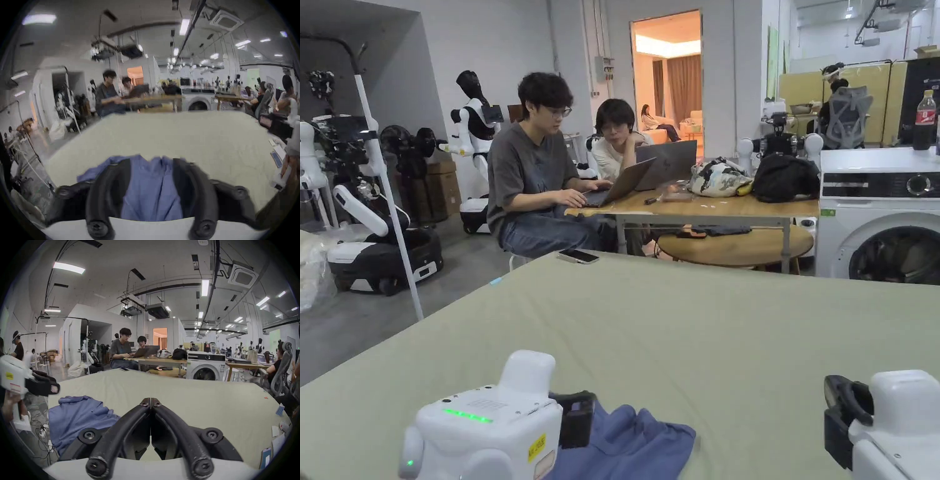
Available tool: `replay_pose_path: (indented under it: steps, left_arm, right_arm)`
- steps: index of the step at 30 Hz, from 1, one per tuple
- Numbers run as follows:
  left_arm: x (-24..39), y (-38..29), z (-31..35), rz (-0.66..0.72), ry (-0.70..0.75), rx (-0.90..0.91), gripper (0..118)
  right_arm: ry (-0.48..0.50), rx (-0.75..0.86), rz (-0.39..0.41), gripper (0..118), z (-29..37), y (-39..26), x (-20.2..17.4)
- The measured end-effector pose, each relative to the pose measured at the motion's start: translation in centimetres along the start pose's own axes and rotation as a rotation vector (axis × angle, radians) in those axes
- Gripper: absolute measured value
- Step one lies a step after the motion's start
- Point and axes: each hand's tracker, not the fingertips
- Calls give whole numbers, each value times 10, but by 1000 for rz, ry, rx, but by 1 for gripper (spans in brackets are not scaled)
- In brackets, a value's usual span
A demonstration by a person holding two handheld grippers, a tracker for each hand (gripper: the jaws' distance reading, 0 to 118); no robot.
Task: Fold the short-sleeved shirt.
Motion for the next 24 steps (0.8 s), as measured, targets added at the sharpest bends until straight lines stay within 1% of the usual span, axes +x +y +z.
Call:
replay_pose_path:
  steps: [1, 2, 3, 5, 7, 8, 9, 10, 11, 12, 13, 14, 15, 16, 18, 19, 21, 22, 23, 24]
  left_arm:
    - [1, -6, -4, 13, -19, -35, 63]
    - [-15, -10, -46, 36, -56, -107, 65]
    - [-43, -12, -109, 66, -81, -169, 67]
    - [-60, -28, -163, 116, -113, -298, 68]
    - [-75, -48, -207, 103, -48, -409, 68]
    - [-80, -60, -226, 74, -42, -442, 68]
    - [-83, -70, -240, 84, -40, -487, 68]
    - [-87, -81, -252, 129, -74, -484, 68]
    - [-87, -81, -263, 193, -62, -379, 68]
    - [-90, -84, -264, 221, -57, -389, 69]
    - [-89, -88, -266, 202, -53, -397, 69]
    - [-87, -91, -269, 144, -48, -401, 69]
    - [-81, -90, -256, 131, -37, -390, 69]
    - [-78, -91, -257, 129, -25, -390, 69]
    - [-74, -94, -259, 126, -25, -395, 69]
    - [-60, -85, -233, 124, -26, -394, 69]
    - [-54, -84, -229, 135, -18, -424, 68]
    - [-62, -79, -239, 159, -2, -458, 66]
    - [-71, -74, -250, 155, 5, -453, 60]
    - [-70, -72, -249, 146, -7, -437, 46]
  right_arm:
    - [0, -13, -8, 0, 1, -4, 3]
    - [3, -25, -17, 0, 1, -8, 9]
    - [1, -34, -25, 0, 1, -12, 13]
    - [-11, -57, -32, 0, 4, -18, 21]
    - [-17, -81, -47, 0, 6, -24, 32]
    - [-21, -93, -54, 0, 8, -27, 37]
    - [-27, -101, -58, 0, 10, -29, 40]
    - [-34, -112, -61, 0, 11, -32, 44]
    - [-44, -121, -66, 0, 11, -35, 48]
    - [-54, -126, -77, 0, 11, -37, 51]
    - [-59, -128, -106, 0, 13, -40, 53]
    - [-46, -131, -154, 0, 13, -42, 56]
    - [-31, -132, -186, 0, 12, -44, 58]
    - [-29, -134, -203, 0, 12, -46, 59]
    - [-33, -135, -184, 0, 15, -49, 56]
    - [-35, -134, -173, 0, 16, -50, 55]
    - [-27, -139, -157, 0, 18, -51, 53]
    - [-22, -142, -150, 0, 20, -51, 53]
    - [-20, -143, -142, 0, 22, -52, 53]
    - [-20, -144, -132, 0, 25, -51, 53]
